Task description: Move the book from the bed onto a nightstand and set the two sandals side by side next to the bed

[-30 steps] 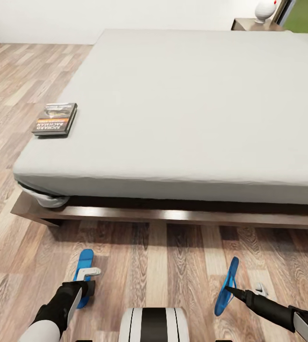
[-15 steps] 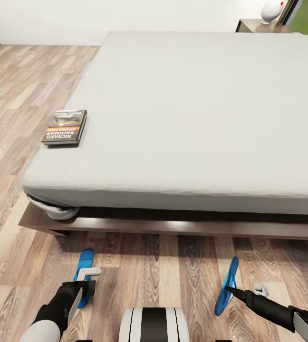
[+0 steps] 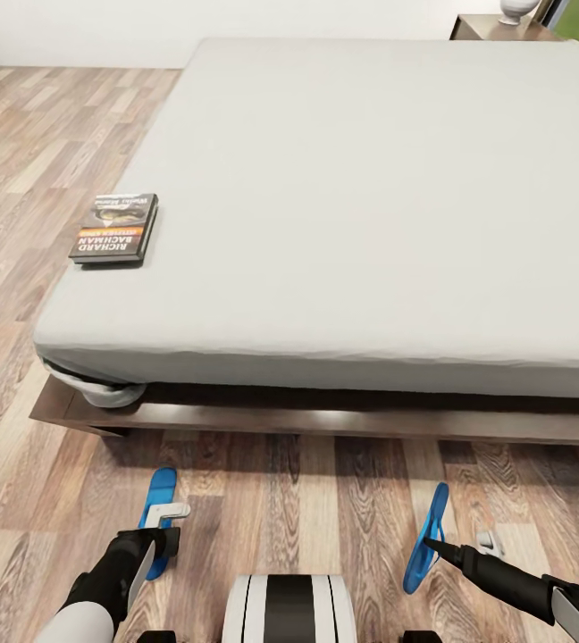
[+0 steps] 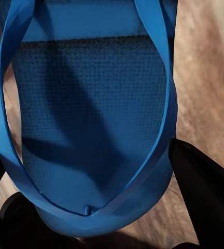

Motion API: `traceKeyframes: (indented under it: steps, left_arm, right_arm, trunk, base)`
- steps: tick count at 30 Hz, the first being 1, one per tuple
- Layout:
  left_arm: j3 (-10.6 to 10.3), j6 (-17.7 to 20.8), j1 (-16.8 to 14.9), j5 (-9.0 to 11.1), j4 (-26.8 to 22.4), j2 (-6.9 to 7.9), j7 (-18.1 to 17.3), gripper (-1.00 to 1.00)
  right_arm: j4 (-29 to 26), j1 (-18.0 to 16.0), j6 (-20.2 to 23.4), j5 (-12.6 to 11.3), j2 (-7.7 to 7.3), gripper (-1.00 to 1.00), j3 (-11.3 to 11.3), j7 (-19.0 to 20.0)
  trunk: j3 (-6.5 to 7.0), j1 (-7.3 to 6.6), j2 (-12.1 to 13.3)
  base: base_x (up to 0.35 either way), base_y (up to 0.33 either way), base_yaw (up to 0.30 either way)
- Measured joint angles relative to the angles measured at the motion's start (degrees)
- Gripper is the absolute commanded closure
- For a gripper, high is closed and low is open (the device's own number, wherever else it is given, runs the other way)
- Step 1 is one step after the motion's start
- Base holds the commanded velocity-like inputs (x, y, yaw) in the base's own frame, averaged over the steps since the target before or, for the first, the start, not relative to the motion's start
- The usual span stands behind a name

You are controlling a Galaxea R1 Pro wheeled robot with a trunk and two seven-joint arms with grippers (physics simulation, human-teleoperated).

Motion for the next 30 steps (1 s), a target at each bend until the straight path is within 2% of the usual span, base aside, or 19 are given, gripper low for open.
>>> traceKeyframes:
  steps: [10, 15, 30]
  left_arm:
    - [0.0, 0.0, 0.0, 0.0, 0.0, 0.00, 0.0, 1.00]
    - [0.0, 0.0, 0.0, 0.0, 0.0, 0.00, 0.0, 1.00]
    - [0.0, 0.0, 0.0, 0.0, 0.0, 0.00, 0.0, 1.00]
  right_arm:
    - [0.0, 0.0, 0.0, 0.0, 0.00, 1.00, -0.1, 0.0]
    - [0.0, 0.0, 0.0, 0.0, 0.00, 1.00, 0.0, 0.0]
    - [0.0, 0.0, 0.0, 0.0, 0.00, 1.00, 0.0, 0.0]
  trunk:
    - [-0.01, 0.00, 0.0]
    - [-1.11, 0.13, -0.1]
    - [-1.33, 0.15, -0.1]
  base:
    - [0.000, 0.000, 0.000]
    - [0.000, 0.000, 0.000]
    - [0.000, 0.000, 0.000]
